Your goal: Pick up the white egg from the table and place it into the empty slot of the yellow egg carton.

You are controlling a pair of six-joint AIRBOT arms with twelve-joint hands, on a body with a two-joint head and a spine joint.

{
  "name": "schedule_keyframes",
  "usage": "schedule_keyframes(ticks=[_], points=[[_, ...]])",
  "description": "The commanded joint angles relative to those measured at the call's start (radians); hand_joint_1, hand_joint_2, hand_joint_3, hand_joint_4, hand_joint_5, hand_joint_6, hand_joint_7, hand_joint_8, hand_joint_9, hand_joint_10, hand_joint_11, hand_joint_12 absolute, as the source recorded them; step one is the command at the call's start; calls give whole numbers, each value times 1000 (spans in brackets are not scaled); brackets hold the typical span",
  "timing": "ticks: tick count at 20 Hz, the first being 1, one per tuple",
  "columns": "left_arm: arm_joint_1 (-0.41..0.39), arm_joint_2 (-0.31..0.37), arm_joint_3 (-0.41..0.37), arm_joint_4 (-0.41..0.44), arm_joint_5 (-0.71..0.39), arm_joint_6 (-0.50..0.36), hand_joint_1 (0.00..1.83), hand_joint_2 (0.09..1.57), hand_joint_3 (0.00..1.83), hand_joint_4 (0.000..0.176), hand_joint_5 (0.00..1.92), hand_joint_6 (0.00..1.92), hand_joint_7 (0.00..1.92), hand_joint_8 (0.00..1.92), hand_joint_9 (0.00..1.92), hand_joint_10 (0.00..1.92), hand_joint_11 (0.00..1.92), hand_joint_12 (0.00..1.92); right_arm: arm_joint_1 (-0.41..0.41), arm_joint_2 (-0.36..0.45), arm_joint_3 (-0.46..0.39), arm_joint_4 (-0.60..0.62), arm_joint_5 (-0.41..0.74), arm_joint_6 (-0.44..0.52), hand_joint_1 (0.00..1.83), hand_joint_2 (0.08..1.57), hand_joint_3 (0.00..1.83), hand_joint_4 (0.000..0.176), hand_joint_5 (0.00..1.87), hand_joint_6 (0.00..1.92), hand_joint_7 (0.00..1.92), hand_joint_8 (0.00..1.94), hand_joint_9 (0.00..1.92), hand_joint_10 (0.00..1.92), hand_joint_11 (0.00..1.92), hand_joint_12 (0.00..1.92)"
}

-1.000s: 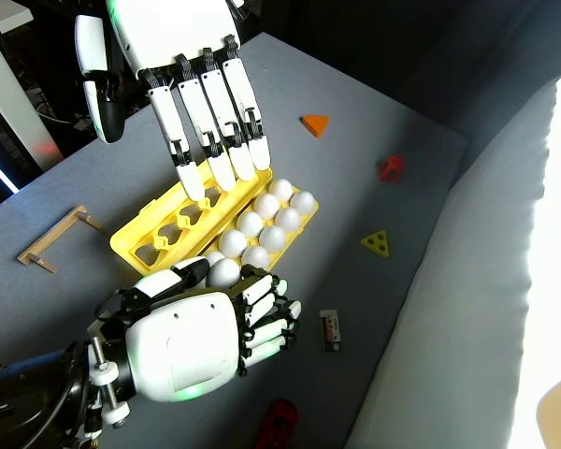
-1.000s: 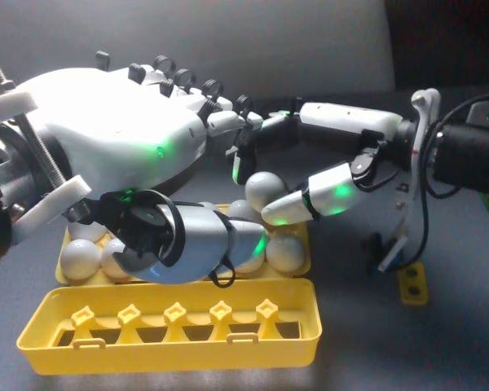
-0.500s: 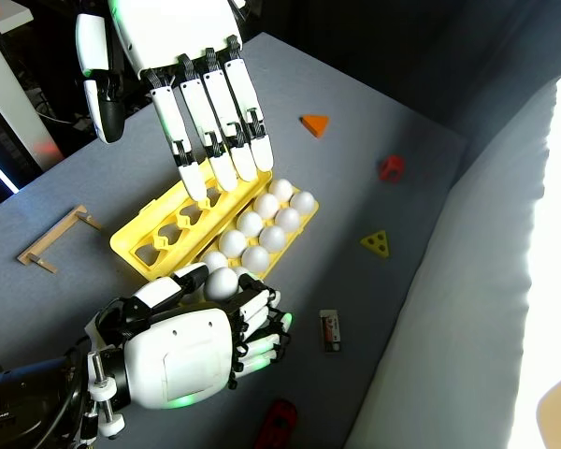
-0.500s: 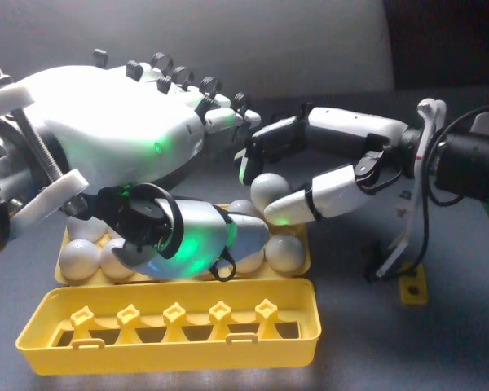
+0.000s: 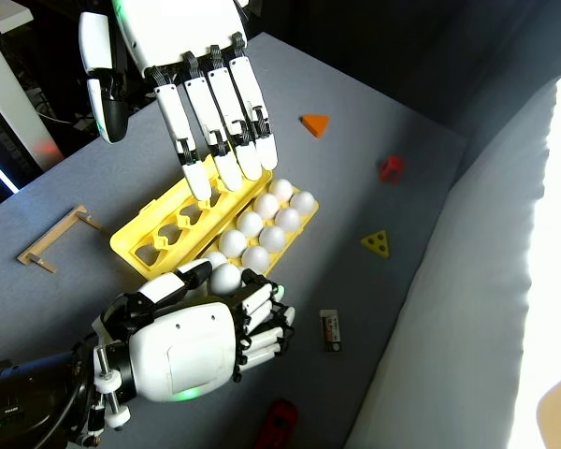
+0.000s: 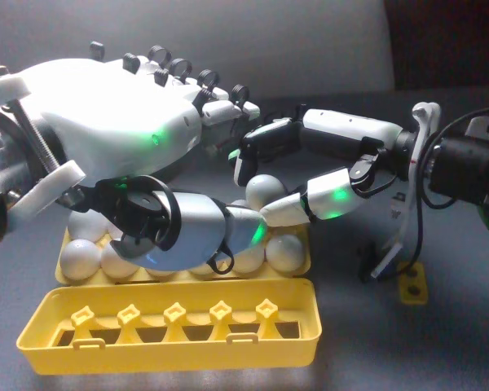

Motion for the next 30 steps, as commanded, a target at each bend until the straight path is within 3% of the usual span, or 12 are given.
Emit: schedule_keyframes(ticks=[1, 25, 30], points=[[-10, -1, 0, 62, -36, 1, 69, 1254, 0, 36, 76, 1, 92, 0, 97, 3, 0, 454, 5, -5, 3, 51, -112, 3, 1081, 1202, 0, 0, 819, 1266, 547, 12, 35, 583, 0, 1072], [-22, -2, 4, 61, -36, 1, 71, 1253, 0, 35, 87, 3, 97, 1, 114, 4, 0, 473, -9, -14, 12, 48, -129, -47, 1092, 1199, 0, 0, 822, 1255, 551, 9, 43, 573, 0, 1103], [-26, -3, 5, 60, -35, 1, 72, 1253, 0, 35, 87, 2, 97, 1, 113, 3, 0, 473, -12, -14, 13, 48, -135, -55, 1010, 1223, 4, 0, 764, 1321, 526, 4, 58, 581, 0, 1126]])
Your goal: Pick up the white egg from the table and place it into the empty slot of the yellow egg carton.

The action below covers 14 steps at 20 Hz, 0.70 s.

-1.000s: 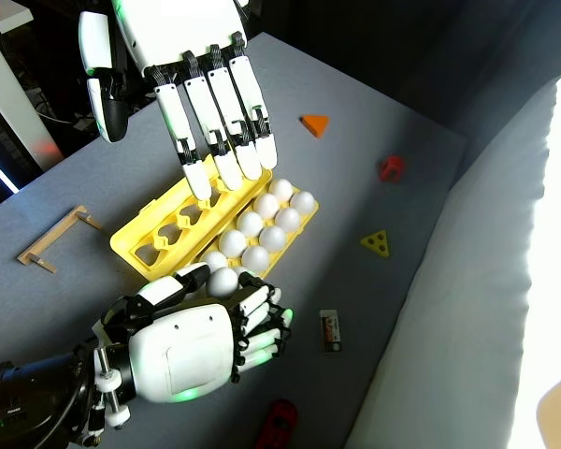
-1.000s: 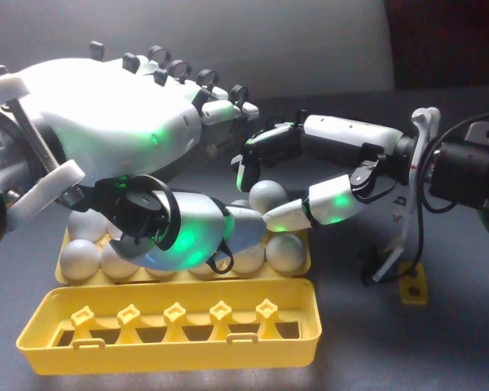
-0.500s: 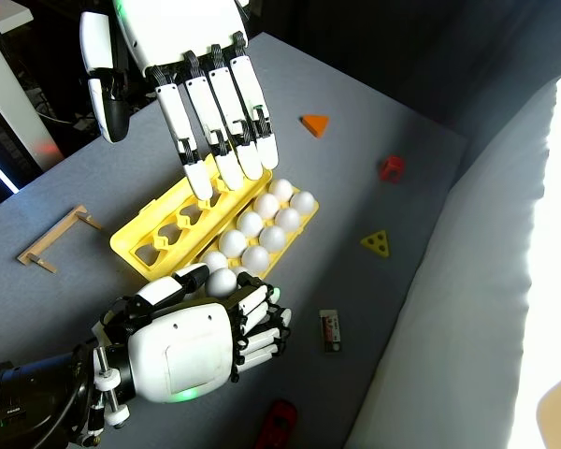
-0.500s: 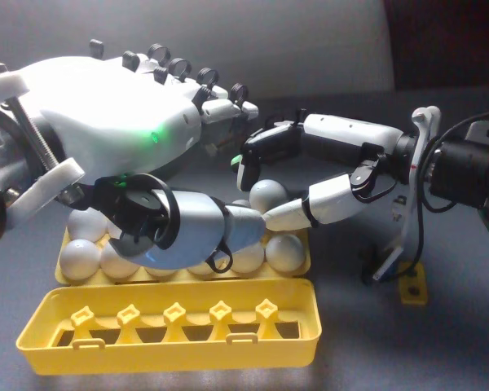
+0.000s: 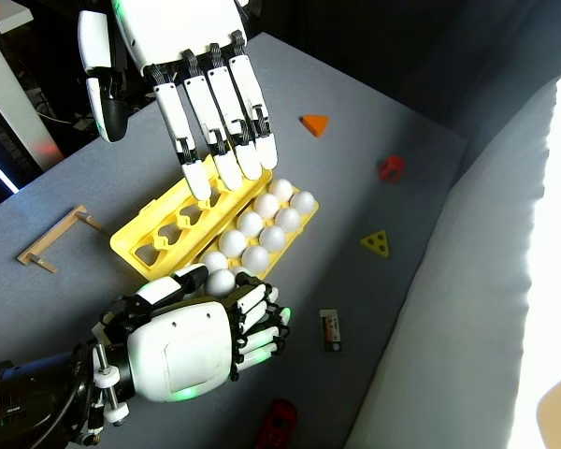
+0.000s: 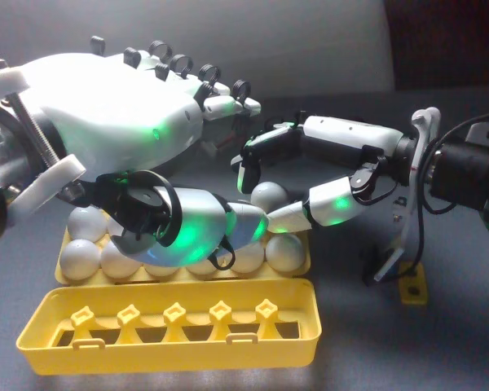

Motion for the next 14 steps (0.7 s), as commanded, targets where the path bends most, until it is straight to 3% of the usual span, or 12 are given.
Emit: schedule_keyframes(ticks=[1, 2, 4, 14], points=[[-18, -1, 3, 60, -36, 1, 70, 1252, 0, 35, 87, 2, 96, 0, 113, 3, 0, 473, 1, -4, 2, 48, -117, 3, 1003, 1224, 3, 0, 760, 1324, 527, 4, 59, 585, 0, 1130], [-18, -1, 3, 59, -36, 1, 68, 1253, 0, 35, 87, 2, 95, 0, 113, 3, 0, 474, 0, -4, 2, 48, -117, 0, 982, 1137, 0, 0, 596, 1022, 527, 3, 64, 574, 0, 1113], [-18, -2, 2, 59, -36, 1, 66, 1253, 0, 35, 89, 3, 95, 0, 113, 3, 0, 474, -1, -4, 2, 43, -121, -2, 980, 1087, 0, 0, 573, 806, 527, 2, 77, 542, 0, 1114], [-18, -2, -4, 49, -32, 2, 73, 1253, 0, 35, 78, 0, 92, 0, 113, 1, 0, 505, 1, 0, 3, 24, -139, 0, 922, 1046, 0, 0, 472, 628, 473, 0, 76, 486, 0, 1086]])
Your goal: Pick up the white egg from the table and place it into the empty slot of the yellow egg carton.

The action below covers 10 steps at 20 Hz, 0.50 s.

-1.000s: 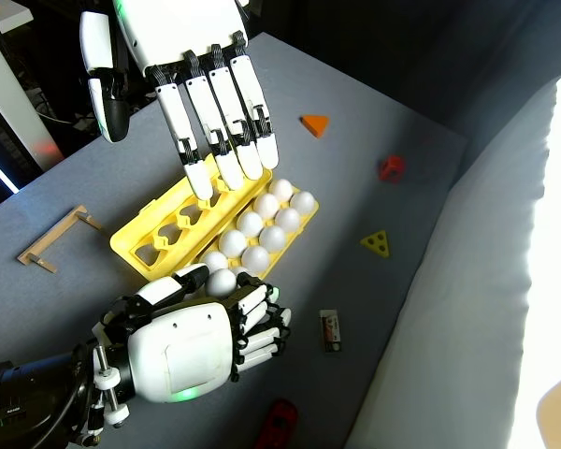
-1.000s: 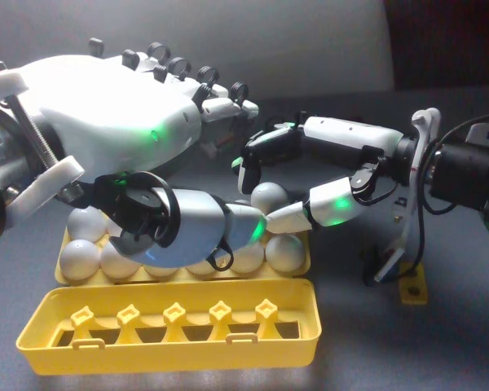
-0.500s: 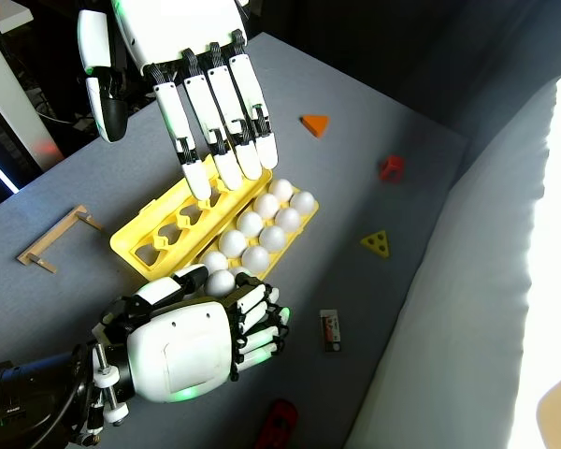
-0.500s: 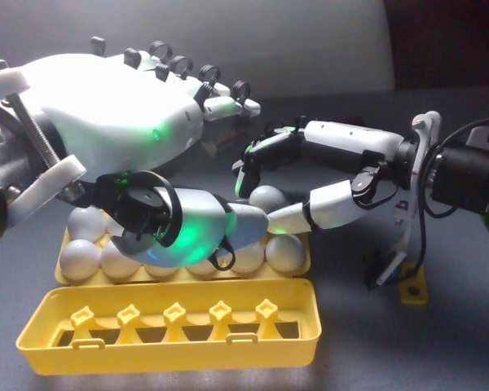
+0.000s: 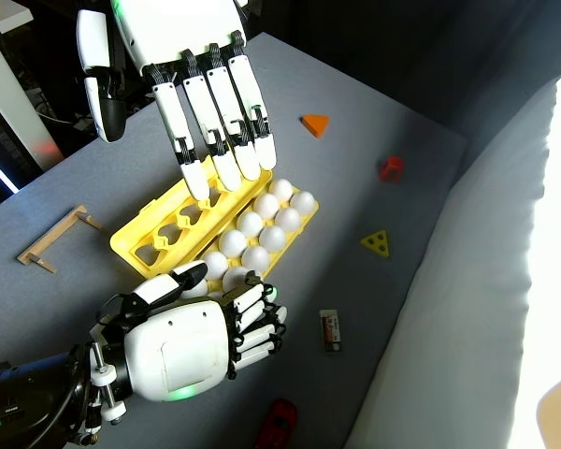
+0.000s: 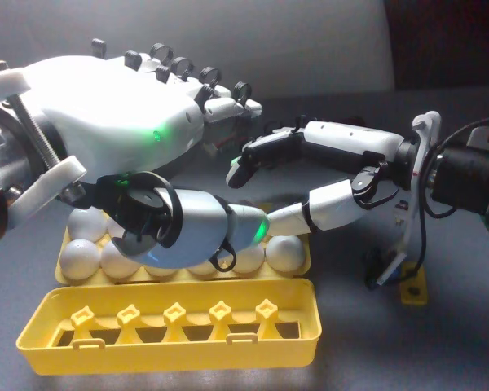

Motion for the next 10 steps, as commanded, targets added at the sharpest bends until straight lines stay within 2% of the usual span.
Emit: schedule_keyframes(ticks=[1, 7, 10], points=[[-18, -2, -3, 57, -33, 3, 73, 1253, 0, 35, 78, 0, 92, 0, 113, 1, 0, 505, 18, 4, 3, 35, -118, 16, 922, 1045, 0, 0, 471, 625, 467, 0, 76, 483, 0, 1083], [-15, -3, -7, 47, -32, 17, 65, 1254, 0, 35, 82, 2, 92, 0, 114, 1, 0, 506, 83, 79, 3, 14, -122, 48, 922, 1043, 0, 0, 466, 621, 462, 0, 76, 479, 0, 1082], [-15, -3, -9, 44, -32, 17, 65, 1254, 0, 35, 81, 1, 92, 0, 114, 1, 0, 506, 115, 125, -6, -47, -111, -18, 924, 1042, 0, 0, 466, 621, 461, 0, 77, 478, 0, 1083]])
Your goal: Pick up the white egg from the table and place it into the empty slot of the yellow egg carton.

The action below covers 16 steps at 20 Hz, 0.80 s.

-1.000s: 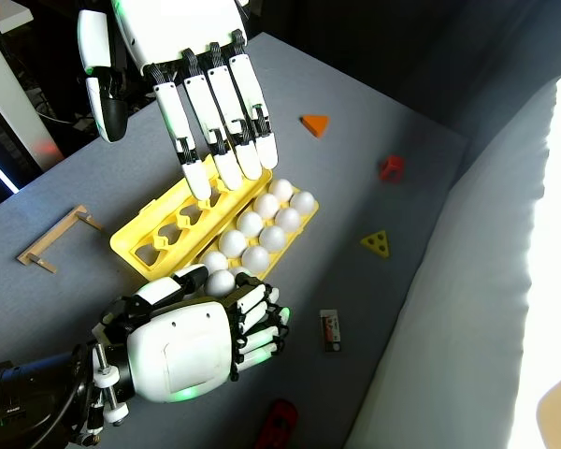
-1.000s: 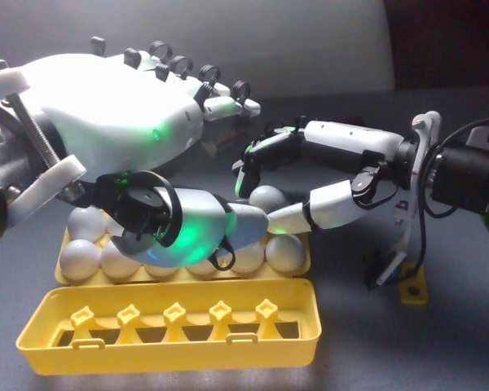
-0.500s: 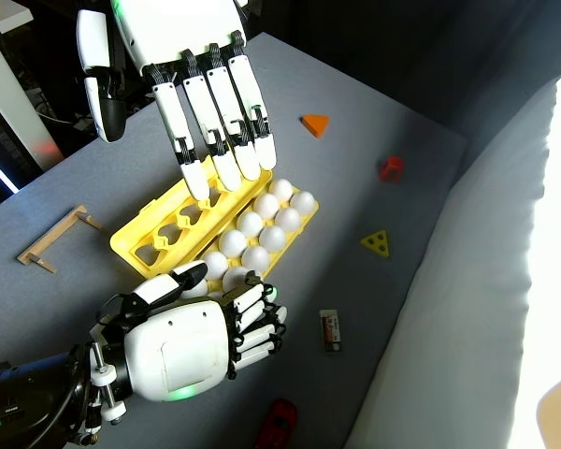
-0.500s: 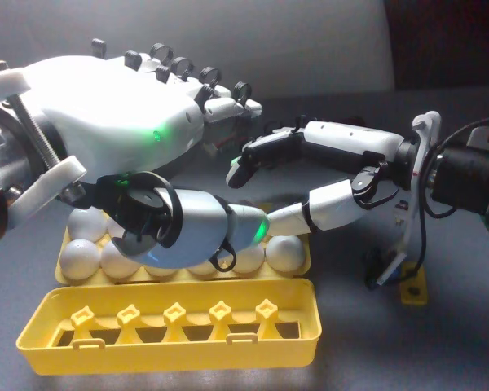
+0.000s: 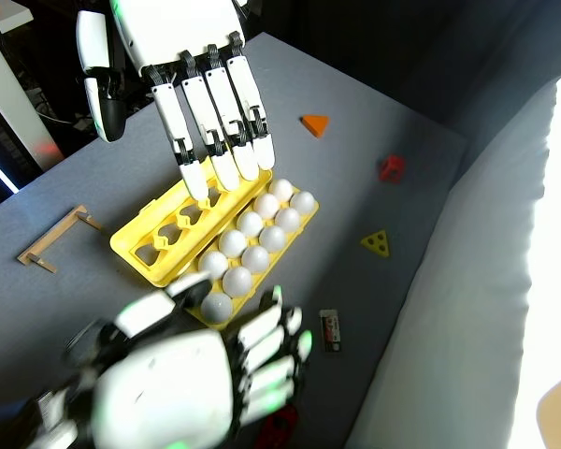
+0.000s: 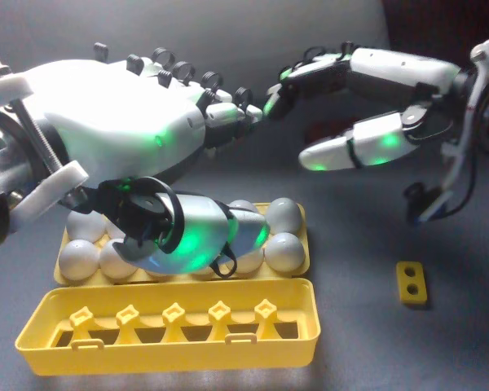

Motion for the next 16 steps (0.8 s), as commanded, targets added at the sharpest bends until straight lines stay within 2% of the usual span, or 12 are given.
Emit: schedule_keyframes(ticks=[1, 5, 6, 7, 9, 10, 11, 12, 13, 14, 15, 16], points=[[-16, -3, -4, 58, -33, 2, 66, 1254, 0, 35, 77, 0, 92, 0, 114, 1, 0, 491, 38, 19, -20, -8, -56, -8, 925, 1040, 0, 0, 465, 620, 461, 0, 77, 478, 0, 1083], [-22, -4, -6, 58, -33, 3, 65, 1254, 0, 35, 77, 2, 92, 0, 114, 0, 0, 474, 122, 109, -134, -167, 164, -15, 927, 1035, 0, 0, 452, 615, 461, 0, 78, 475, 0, 1082], [-8, -4, -20, 58, -33, 4, 65, 1254, 0, 35, 96, 9, 95, 1, 115, 1, 0, 473, 176, 193, -259, -237, 347, -49, 845, 1032, 0, 0, 456, 620, 463, 1, 89, 477, 0, 1083], [-4, -4, -22, 58, -33, 4, 65, 1254, 0, 35, 110, 14, 103, 4, 123, 4, 0, 475, 187, 214, -294, -249, 386, -49, 785, 1056, 0, 0, 458, 636, 473, 4, 104, 492, 0, 1115], [10, -4, -30, 58, -33, 4, 68, 1263, 2, 33, 199, 30, 194, 18, 204, 24, 0, 676, 222, 276, -389, -289, 499, -49, 549, 1144, 18, 0, 489, 798, 602, 47, 218, 786, 0, 1317], [17, -4, -34, 58, -34, 4, 83, 1270, 2, 27, 268, 26, 275, 13, 259, 24, 0, 804, 245, 309, -446, -325, 569, -49, 503, 1164, 18, 0, 507, 881, 694, 98, 255, 957, 0, 1437], [22, -5, -35, 58, -34, 4, 98, 1275, 2, 15, 354, 44, 368, 29, 331, 40, 0, 959, 257, 330, -483, -354, 613, -49, 487, 1180, 11, 0, 522, 989, 741, 289, 321, 1117, 0, 1585], [29, -6, -36, 58, -37, 3, 98, 1286, 2, 2, 478, 51, 534, 35, 468, 60, 7, 1163, 273, 359, -540, -392, 682, -49, 471, 1199, 11, 0, 549, 1118, 707, 703, 380, 1295, 7, 1758], [34, -7, -36, 58, -40, 3, 99, 1296, 2, 0, 590, 69, 694, 59, 605, 106, 85, 1284, 282, 381, -579, -408, 713, -49, 462, 1208, 10, 0, 584, 1270, 689, 1093, 434, 1491, 115, 1886], [36, -7, -35, 62, -41, 3, 153, 1297, 1, 0, 735, 108, 886, 113, 736, 347, 270, 1378, 289, 403, -624, -411, 738, -49, 461, 1216, 11, 0, 619, 1386, 698, 1424, 489, 1766, 323, 1914], [36, -7, -34, 62, -41, 3, 259, 1313, 4, 0, 833, 212, 974, 333, 759, 786, 420, 1506, 292, 408, -650, -428, 756, -49, 466, 1224, 11, 0, 662, 1490, 757, 1577, 592, 1867, 514, 1920], [34, -7, -32, 62, -42, 1, 396, 1326, 3, 0, 887, 457, 987, 752, 803, 1203, 551, 1691, 297, 405, -680, -484, 794, -32, 471, 1235, 13, 0, 719, 1534, 846, 1613, 774, 1881, 701, 1921]])
